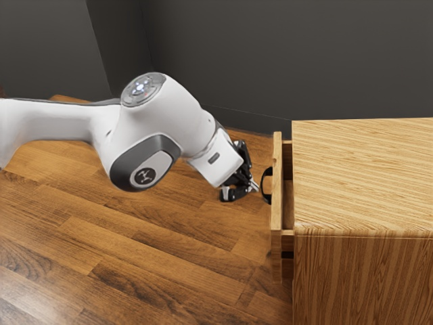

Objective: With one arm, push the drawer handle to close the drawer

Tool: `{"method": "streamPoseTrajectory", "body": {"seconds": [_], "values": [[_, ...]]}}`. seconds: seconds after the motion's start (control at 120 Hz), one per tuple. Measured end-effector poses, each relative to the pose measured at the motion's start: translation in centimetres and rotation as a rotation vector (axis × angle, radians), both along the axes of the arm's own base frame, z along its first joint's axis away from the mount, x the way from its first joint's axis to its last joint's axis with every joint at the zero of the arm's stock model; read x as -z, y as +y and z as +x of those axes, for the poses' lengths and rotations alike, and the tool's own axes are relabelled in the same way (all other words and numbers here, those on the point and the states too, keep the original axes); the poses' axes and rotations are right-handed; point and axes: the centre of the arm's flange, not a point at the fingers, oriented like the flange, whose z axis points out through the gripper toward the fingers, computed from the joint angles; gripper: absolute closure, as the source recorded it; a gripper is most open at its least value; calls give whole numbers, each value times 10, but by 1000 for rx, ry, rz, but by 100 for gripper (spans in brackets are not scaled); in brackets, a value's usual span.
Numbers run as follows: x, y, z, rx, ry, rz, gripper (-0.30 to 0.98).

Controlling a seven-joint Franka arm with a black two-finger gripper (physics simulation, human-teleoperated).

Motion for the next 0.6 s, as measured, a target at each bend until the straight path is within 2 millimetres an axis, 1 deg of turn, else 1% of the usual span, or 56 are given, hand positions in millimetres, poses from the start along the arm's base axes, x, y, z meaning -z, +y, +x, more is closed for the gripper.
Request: {"method": "streamPoseTrajectory", "body": {"seconds": [0.092,0.2,0.6], "values": [[0,-7,6,-2,-16,-15,78],[1,-14,7,1,-29,-28,78],[7,-22,9,-6,-50,-55,79]]}}
